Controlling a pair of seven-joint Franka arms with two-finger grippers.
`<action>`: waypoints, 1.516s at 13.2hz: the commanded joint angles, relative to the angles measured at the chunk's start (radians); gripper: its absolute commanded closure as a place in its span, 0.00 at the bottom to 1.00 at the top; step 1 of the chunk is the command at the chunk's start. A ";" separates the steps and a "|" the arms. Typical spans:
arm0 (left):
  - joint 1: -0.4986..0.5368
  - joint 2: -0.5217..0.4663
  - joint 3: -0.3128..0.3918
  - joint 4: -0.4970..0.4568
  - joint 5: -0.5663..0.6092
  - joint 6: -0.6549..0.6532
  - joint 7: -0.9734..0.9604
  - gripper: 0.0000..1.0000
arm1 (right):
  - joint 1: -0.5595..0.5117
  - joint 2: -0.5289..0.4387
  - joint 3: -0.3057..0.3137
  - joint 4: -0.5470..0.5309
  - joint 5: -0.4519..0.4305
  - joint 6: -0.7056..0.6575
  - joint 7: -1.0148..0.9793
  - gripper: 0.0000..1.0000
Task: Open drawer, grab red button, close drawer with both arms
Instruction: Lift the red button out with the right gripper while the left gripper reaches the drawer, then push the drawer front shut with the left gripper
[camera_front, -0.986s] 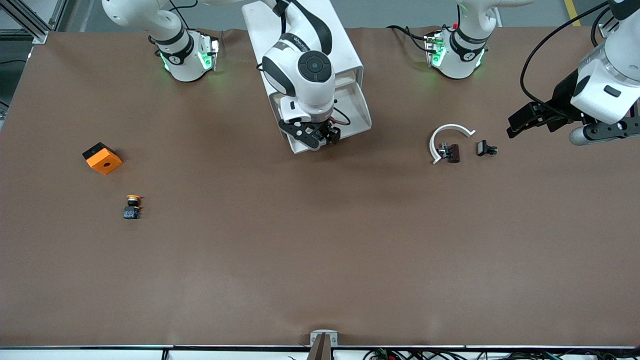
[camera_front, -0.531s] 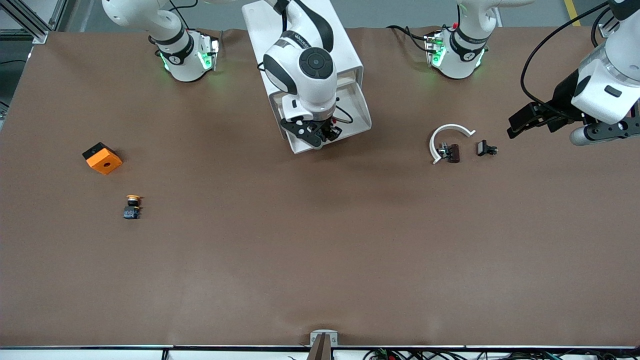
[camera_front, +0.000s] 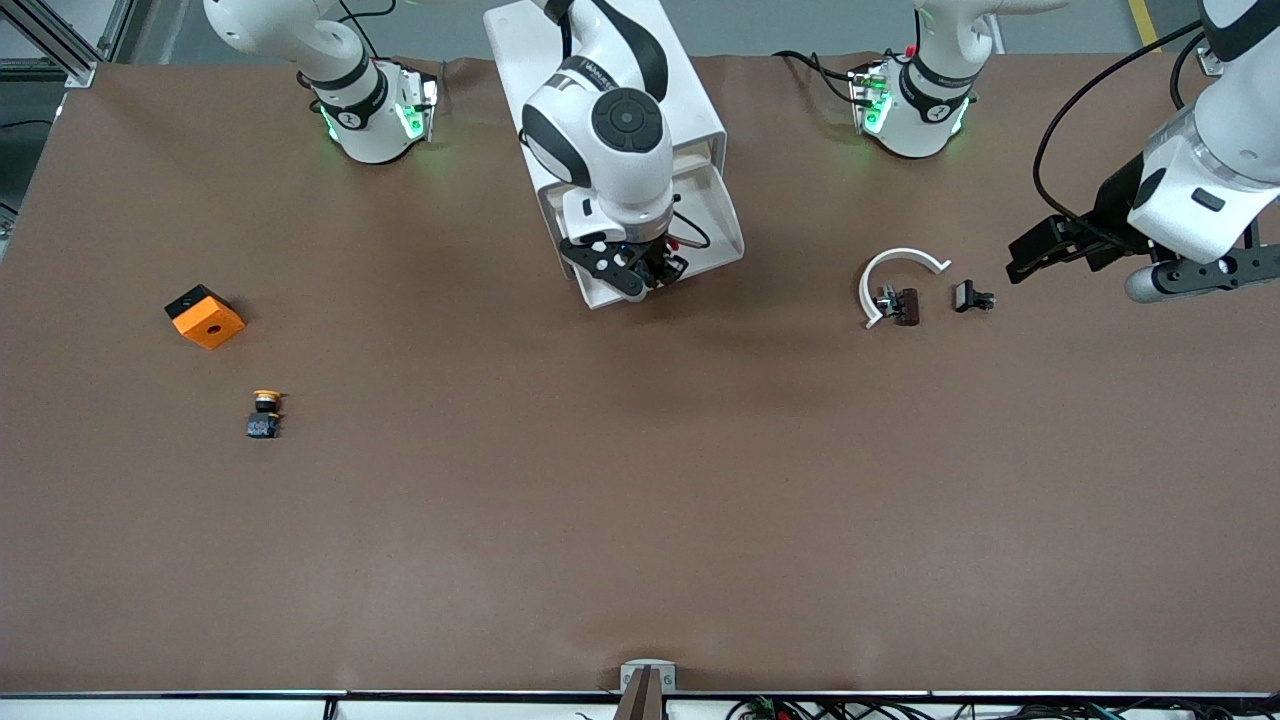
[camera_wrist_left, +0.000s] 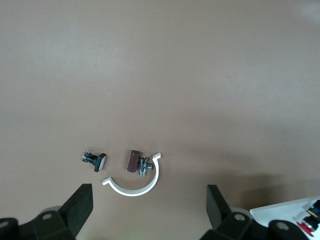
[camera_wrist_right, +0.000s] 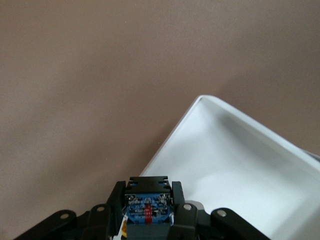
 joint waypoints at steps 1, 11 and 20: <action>-0.003 0.018 -0.011 -0.006 0.020 0.034 -0.004 0.00 | -0.078 -0.034 0.004 0.030 0.034 -0.087 -0.130 1.00; -0.144 0.283 -0.102 -0.010 0.031 0.234 -0.177 0.00 | -0.518 -0.076 -0.002 -0.044 0.005 -0.130 -0.878 1.00; -0.397 0.429 -0.111 -0.059 0.106 0.335 -0.622 0.00 | -0.730 -0.052 -0.003 -0.251 -0.114 0.176 -1.205 1.00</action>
